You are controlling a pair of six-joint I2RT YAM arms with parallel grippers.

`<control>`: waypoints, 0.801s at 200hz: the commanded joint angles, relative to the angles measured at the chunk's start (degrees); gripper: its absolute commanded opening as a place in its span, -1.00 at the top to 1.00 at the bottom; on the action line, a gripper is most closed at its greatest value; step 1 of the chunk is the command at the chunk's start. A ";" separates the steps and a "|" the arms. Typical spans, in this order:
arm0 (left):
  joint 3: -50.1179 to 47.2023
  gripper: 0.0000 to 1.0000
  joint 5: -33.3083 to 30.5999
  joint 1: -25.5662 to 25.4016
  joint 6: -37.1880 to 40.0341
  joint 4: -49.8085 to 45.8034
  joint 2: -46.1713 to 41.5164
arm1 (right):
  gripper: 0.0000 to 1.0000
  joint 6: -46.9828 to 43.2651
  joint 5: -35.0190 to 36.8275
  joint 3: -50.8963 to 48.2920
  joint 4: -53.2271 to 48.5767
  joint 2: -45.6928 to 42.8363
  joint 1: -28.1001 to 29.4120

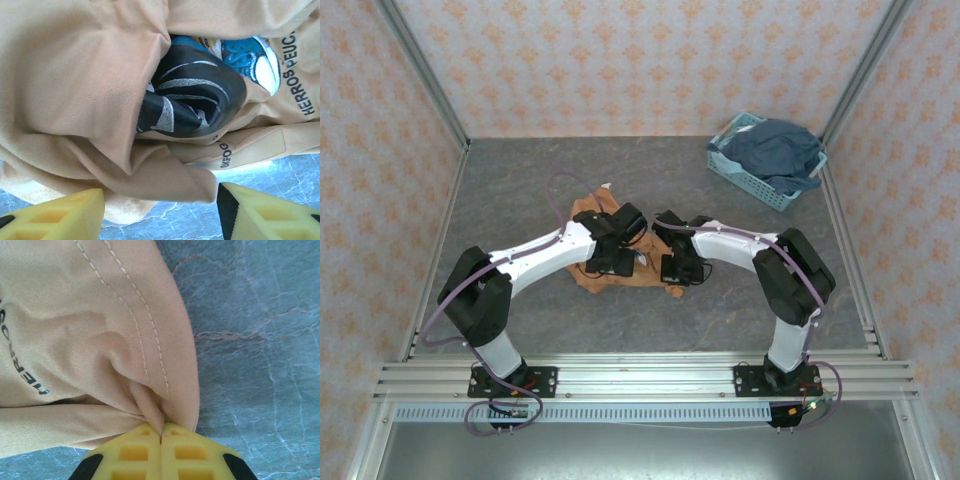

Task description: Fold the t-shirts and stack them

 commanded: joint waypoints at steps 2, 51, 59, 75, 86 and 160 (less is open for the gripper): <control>1.78 -0.25 -2.52 -0.47 -0.66 -3.35 0.91 | 1.00 -0.02 0.73 -1.44 -1.63 -0.09 -0.30; 3.68 -0.19 -2.14 -0.87 -1.51 -3.26 5.29 | 1.00 0.13 0.73 -1.95 -1.64 -0.44 -0.40; 3.83 -0.13 -2.47 -0.99 -1.58 -3.14 5.99 | 1.00 0.15 0.81 -2.10 -1.59 -0.52 -0.40; 3.77 0.36 -4.47 -0.92 -2.29 -3.32 6.06 | 1.00 0.35 0.99 -2.41 -1.59 -0.88 -0.40; 3.58 0.82 -6.21 -0.90 -3.03 -3.48 4.84 | 1.00 0.42 1.25 -2.71 -1.54 -1.27 -0.48; -2.03 1.00 -3.24 11.89 -5.49 -2.92 -16.92 | 1.00 0.68 4.59 -4.08 -3.19 -8.20 -5.83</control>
